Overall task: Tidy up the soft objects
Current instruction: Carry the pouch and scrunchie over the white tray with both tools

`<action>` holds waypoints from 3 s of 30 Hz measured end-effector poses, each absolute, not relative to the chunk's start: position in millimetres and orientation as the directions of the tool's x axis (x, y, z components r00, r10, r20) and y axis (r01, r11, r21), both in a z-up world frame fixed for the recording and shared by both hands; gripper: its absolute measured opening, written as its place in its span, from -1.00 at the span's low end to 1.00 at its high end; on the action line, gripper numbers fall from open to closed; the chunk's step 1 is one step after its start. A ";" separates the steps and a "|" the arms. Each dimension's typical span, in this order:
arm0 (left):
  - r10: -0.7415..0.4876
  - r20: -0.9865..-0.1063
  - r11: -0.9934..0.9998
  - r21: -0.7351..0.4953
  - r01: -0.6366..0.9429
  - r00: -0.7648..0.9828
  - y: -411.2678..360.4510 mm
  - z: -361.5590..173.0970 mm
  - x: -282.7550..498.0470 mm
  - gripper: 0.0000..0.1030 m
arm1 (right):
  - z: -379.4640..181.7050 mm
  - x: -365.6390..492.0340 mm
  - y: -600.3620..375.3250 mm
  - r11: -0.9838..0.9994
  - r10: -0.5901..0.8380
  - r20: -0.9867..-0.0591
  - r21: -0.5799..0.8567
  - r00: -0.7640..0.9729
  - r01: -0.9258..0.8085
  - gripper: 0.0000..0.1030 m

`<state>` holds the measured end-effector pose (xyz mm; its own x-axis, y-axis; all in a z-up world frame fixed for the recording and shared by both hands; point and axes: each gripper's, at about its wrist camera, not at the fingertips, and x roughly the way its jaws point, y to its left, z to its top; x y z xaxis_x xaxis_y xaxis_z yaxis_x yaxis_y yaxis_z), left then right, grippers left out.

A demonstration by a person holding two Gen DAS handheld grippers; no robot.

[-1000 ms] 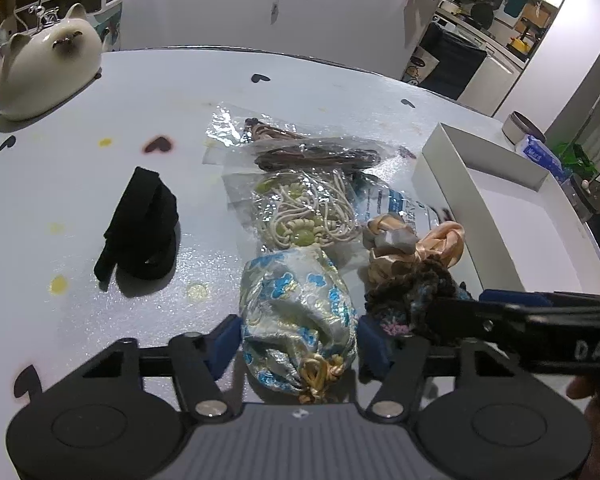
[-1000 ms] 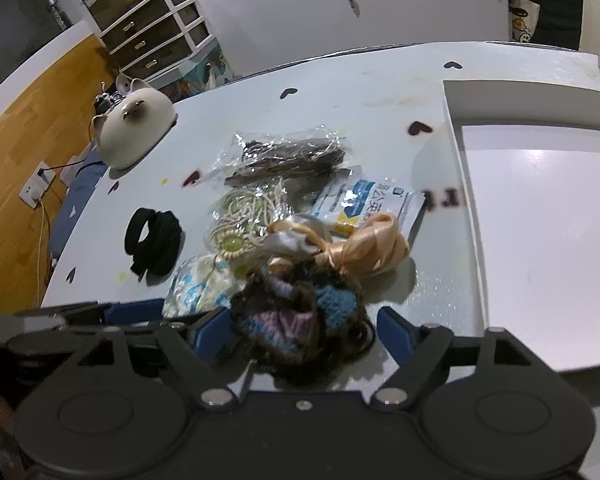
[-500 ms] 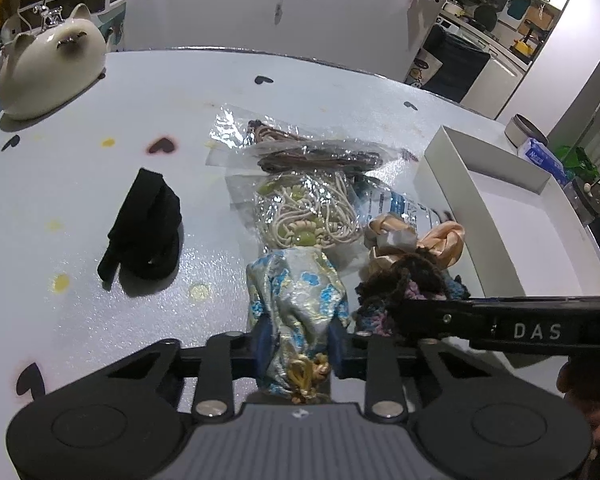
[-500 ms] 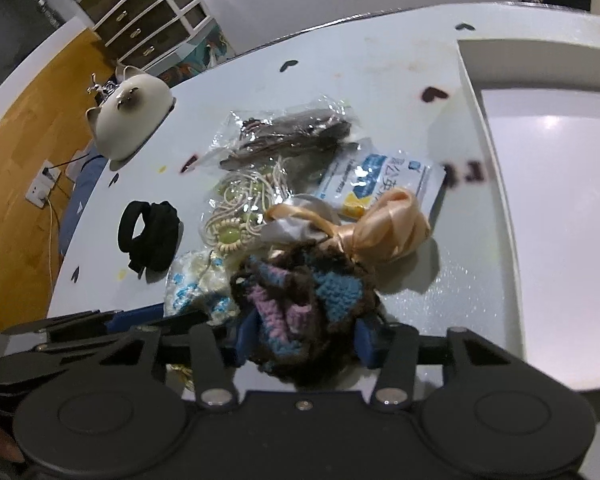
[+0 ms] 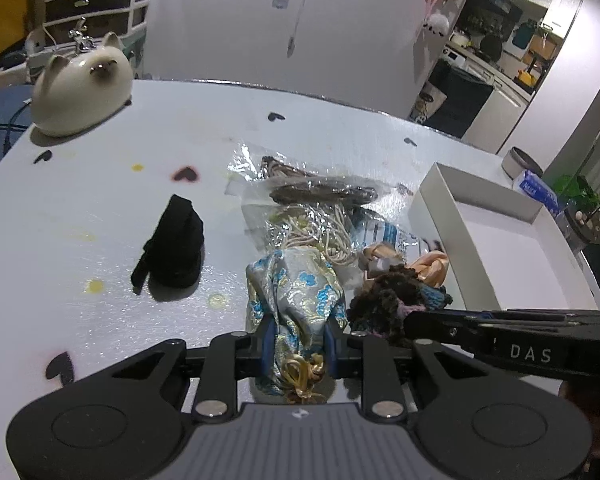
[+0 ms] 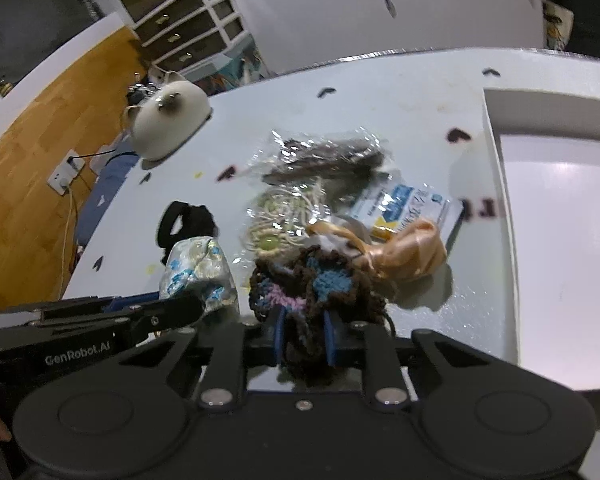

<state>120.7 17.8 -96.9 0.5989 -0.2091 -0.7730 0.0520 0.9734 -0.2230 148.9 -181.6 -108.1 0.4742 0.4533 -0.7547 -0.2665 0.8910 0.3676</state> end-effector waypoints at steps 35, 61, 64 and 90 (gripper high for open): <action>-0.152 -0.682 0.978 -0.211 0.008 0.716 -37.0 -40.4 55.8 -0.49 | -50.7 85.1 -254.9 0.884 0.467 -0.624 0.343 0.627 -0.318 -0.89; -0.251 -0.680 0.965 -0.228 0.127 0.689 -234.3 -37.7 136.8 -0.49 | -33.5 131.9 -473.5 0.927 0.342 -0.607 0.343 0.717 -0.151 -0.89; -0.266 -0.696 0.962 -0.236 0.136 0.667 -257.4 -44.7 144.2 -0.49 | -39.9 132.9 -496.1 0.931 0.326 -0.624 0.341 0.710 -0.128 -0.89; -0.351 -0.828 0.936 -0.324 0.137 0.437 -360.8 -125.5 184.7 -0.48 | -108.5 151.9 -546.4 0.963 0.265 -0.780 0.243 0.567 -0.116 -0.88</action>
<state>184.7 -360.8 -125.5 0.4373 -0.3509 -0.8280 0.1373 0.9360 -0.3242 151.9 -546.4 -108.5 0.5674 0.2648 -0.7797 -0.1162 0.9632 0.2425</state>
